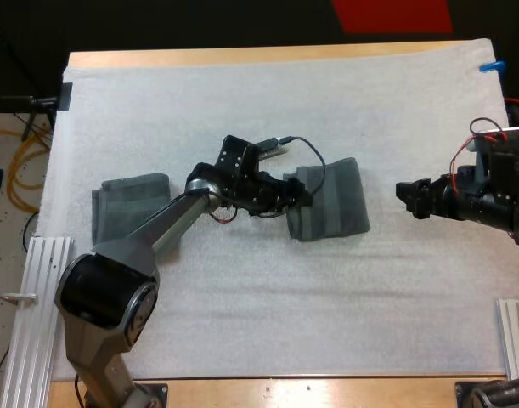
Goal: Pick towel from pile fold and stack
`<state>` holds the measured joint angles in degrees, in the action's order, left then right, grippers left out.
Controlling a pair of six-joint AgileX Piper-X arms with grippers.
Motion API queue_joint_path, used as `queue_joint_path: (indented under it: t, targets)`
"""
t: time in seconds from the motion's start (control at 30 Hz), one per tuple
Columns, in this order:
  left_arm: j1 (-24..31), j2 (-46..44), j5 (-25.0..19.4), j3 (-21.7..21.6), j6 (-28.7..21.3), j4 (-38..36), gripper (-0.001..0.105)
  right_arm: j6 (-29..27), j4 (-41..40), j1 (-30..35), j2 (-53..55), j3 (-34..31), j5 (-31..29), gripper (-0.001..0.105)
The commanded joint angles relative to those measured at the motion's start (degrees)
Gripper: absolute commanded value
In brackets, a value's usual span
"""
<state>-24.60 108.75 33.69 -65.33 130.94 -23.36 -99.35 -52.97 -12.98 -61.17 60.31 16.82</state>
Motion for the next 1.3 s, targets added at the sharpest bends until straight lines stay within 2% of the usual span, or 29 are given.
queue_joint_path:
  t: [0.0, 0.17, 0.27, 0.4, 0.5, 0.6, 0.67, 0.7, 0.73, 0.77, 0.9, 1.0, 1.07, 1.13, 1.27]
  targets:
    - [-1.07, 0.69, 1.24, -0.74, 1.57, -0.17, 0.073, -1.3, 0.01, 0.14, 0.55, 0.19, 0.57, 0.075]
    - [-4.45, 2.91, -2.14, -5.2, 1.66, -5.86, 0.073, -1.31, 0.18, 0.14, 0.55, 0.19, 0.57, 0.075]
    - [-5.41, 3.87, -1.86, -7.07, 1.66, -6.51, 0.073, -1.19, 0.18, 0.14, 0.55, 0.19, 0.57, 0.075]
    - [-6.03, 3.87, -2.12, -7.2, 1.66, -6.29, 0.07, -1.19, 0.02, 0.14, 0.7, 0.19, 0.57, 0.075]
    - [-6.07, 3.87, -2.39, -7.2, 1.66, -6.29, 0.064, -1.19, 0.02, 0.14, 0.83, 0.19, 0.57, 0.075]
    - [-5.87, 3.87, -2.38, -7.2, 1.5, -6.43, 0.045, -1.19, 0.02, 0.14, 0.83, 0.19, 0.57, 0.075]
    - [-5.35, 3.65, -1.87, -7.32, 0.52, -7.45, 0.023, -1.19, 0.02, 0.14, 0.83, 0.19, 0.57, 0.075]
    - [-5.1, 3.55, -1.93, -7.33, -0.14, -7.83, 0.015, -1.09, 0.02, 0.14, 0.83, 0.19, 0.57, 0.075]
    - [-4.38, 3.08, -2.14, -7.34, -2.57, -8.8, 0.001, -0.97, 0.02, 0.14, 0.83, 0.19, 0.57, 0.075]
    - [-3.4, 2.34, -2.76, -7.44, -5.26, -10.01, 0.0, -0.95, 0.02, 0.14, 0.83, 0.19, 0.57, 0.075]
    - [0.73, -1.11, -7.06, -7.75, -13.15, -16.75, 0.0, -0.96, 0.02, 0.14, 0.83, 0.19, 0.57, 0.075]
    - [5.17, -4.95, -10.34, -7.85, -21.46, -22.64, 0.0, -0.96, 0.02, 0.14, 0.83, 0.19, 0.57, 0.075]
    - [9.87, -8.41, -14.55, -7.82, -27.35, -27.97, 0.0, -0.96, 0.02, 0.14, 0.83, 0.19, 0.57, 0.075]
    - [13.72, -10.81, -16.8, -7.82, -30.54, -31.34, 0.0, -0.96, 0.02, 0.14, 0.83, 0.19, 0.57, 0.075]
    - [22.36, -15.81, -17.2, -7.82, -36.21, -36.86, 0.0, -0.96, 0.16, 0.14, 0.83, 0.19, 0.57, 0.075]
